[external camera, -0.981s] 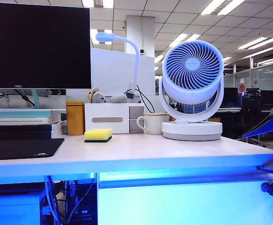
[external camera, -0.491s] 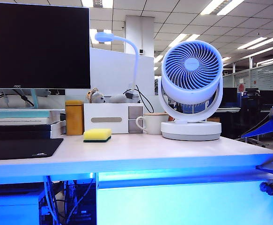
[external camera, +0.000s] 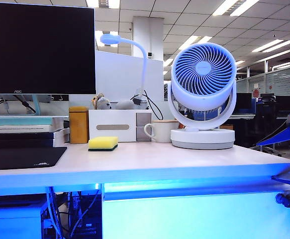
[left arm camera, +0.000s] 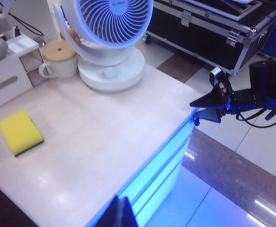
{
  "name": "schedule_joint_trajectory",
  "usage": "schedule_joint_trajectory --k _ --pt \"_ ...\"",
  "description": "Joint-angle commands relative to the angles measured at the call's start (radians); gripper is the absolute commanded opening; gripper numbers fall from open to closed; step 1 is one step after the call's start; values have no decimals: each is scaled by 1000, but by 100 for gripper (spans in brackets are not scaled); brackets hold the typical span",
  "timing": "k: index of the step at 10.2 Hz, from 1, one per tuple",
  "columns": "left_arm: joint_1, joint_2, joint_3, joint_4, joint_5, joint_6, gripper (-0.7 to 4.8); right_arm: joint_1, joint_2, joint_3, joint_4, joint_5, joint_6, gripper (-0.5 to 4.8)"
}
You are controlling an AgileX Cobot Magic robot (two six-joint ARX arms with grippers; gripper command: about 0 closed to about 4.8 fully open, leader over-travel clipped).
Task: Open the drawer, place the cleaning sponge inside, then close the drawer.
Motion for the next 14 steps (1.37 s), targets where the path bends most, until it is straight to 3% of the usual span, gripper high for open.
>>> schedule_joint_trajectory --k 1,11,14 --pt "0 -2 4 -17 0 0 -5 3 -22 19 155 -77 -25 462" --pt "0 -2 5 -8 1 7 -5 2 -22 18 125 -92 -57 462" --pt "0 -3 5 -9 1 0 -5 2 -22 18 98 -166 -55 462"
